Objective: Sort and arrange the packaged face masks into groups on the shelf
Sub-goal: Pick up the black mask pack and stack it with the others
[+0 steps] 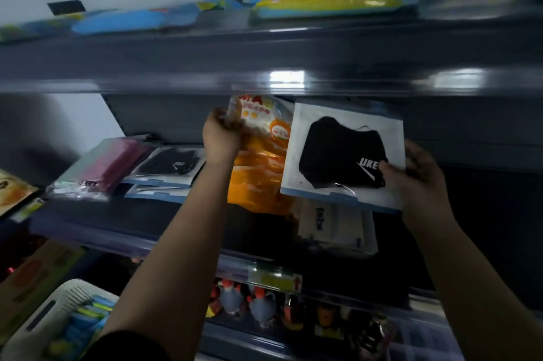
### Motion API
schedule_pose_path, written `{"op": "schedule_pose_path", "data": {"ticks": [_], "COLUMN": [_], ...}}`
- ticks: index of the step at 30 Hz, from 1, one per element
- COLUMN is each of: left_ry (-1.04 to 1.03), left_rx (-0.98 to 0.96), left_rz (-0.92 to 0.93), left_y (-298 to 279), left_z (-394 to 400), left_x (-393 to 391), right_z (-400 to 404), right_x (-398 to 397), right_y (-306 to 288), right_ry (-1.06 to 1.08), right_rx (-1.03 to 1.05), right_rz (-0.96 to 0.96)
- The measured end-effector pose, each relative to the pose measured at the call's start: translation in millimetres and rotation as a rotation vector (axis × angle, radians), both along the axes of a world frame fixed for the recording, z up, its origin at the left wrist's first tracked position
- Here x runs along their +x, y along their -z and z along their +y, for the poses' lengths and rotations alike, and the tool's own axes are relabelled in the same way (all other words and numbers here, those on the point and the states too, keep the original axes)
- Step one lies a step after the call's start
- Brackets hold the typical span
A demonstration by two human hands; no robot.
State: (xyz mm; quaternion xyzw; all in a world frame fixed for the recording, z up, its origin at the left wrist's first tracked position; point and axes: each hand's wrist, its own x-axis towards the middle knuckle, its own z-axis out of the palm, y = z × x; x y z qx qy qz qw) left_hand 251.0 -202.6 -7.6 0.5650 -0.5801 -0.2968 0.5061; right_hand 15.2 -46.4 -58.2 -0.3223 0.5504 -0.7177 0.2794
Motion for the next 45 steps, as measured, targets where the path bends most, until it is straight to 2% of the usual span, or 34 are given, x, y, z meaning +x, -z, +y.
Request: {"op": "schedule_pose_path", "data": {"ticks": [6,11,20,27,32,34,37,40,42,45], "left_ry": [0.082,0.145,0.231,0.264,0.421,0.409,0.351,0.278,0.231,0.172], "left_rx": [0.029,0.113,0.071,0.085,0.159,0.169,0.211,0.207,0.181,0.171], "left_rz": [-0.102,-0.079,0.094,0.222,0.268,0.261,0.285,0.296,0.267,0.247], "left_y": [7.8,16.0,24.7,29.4,42.1,48.3,53.7,55.1,57.3,61.9], "left_z": [-35.1,-33.6,-1.3,53.4,91.3,97.1,101.6,101.1,94.5,79.2], "left_x": [11.8,21.2,50.2,80.9,105.0,119.8,141.6,158.7,170.4,188.1], "right_z": [-16.6,-16.9,-19.2,-8.7,-11.2,-12.2,-13.6,-19.8,-25.4,-35.9], "right_x": [30.5,47.9,72.0,105.7,145.6,160.0,179.4,193.3,203.7,222.8], "right_y": [-3.1,-4.5,-4.1,2.6,10.2,11.9,13.1,17.3,21.7,28.5], "right_ry": [0.066,0.071,0.027,-0.147,-0.243,-0.259,-0.266,-0.411,-0.491,-0.470], "right_rx": [0.028,0.045,0.056,0.036,0.072,0.076,0.086,0.101,0.145,0.231], "right_rz": [0.037,0.009,0.040,0.030,-0.107,-0.113,-0.057,-0.011,0.085,0.245]}}
